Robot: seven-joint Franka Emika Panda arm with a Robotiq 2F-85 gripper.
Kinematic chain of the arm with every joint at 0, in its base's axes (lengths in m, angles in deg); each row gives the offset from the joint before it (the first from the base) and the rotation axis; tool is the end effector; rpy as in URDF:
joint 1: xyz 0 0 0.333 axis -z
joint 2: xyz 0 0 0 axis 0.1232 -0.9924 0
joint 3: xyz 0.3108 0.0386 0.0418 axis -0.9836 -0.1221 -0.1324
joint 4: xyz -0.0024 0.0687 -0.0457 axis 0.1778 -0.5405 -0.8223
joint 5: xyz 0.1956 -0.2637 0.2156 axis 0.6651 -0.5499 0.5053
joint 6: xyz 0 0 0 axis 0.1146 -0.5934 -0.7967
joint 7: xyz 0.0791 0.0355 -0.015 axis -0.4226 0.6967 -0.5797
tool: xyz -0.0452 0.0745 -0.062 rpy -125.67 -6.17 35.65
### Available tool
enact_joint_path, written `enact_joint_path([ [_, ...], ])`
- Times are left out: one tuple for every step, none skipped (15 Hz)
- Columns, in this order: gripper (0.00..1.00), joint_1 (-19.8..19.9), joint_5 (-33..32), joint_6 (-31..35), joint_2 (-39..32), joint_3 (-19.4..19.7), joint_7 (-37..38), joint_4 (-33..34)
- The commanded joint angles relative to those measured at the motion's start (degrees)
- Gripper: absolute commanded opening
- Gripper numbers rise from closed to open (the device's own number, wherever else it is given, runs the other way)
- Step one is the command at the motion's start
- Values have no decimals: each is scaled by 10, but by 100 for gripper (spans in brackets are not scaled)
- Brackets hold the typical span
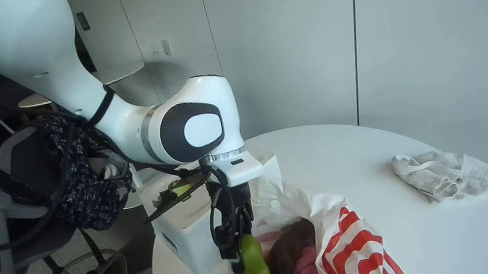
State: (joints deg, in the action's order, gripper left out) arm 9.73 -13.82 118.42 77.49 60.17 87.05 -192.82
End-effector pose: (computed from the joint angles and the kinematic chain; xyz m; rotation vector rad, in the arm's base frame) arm 0.4380 -0.0565 0.2322 2.4716 -1.4048 -0.1339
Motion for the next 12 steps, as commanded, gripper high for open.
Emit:
enact_joint_path([
  [50,-8,-95,33,-22,16,47,35],
  [50,-7,-109,41,-33,20,50,42],
  [50,-6,-118,50,-43,22,50,49],
  [50,-7,-127,59,-59,25,49,57],
  [50,-8,-129,74,-72,27,46,64],
  [50,-10,-123,89,-89,27,40,72],
  [50,-13,-122,101,-103,30,40,79],
  [50,-17,-121,113,-117,33,38,86],
  [94,-22,-114,124,-125,34,33,89],
  [96,-29,-117,132,-125,38,32,91],
  [100,-37,-121,132,-116,43,32,90],
  [100,-46,-122,124,-104,47,34,87],
])
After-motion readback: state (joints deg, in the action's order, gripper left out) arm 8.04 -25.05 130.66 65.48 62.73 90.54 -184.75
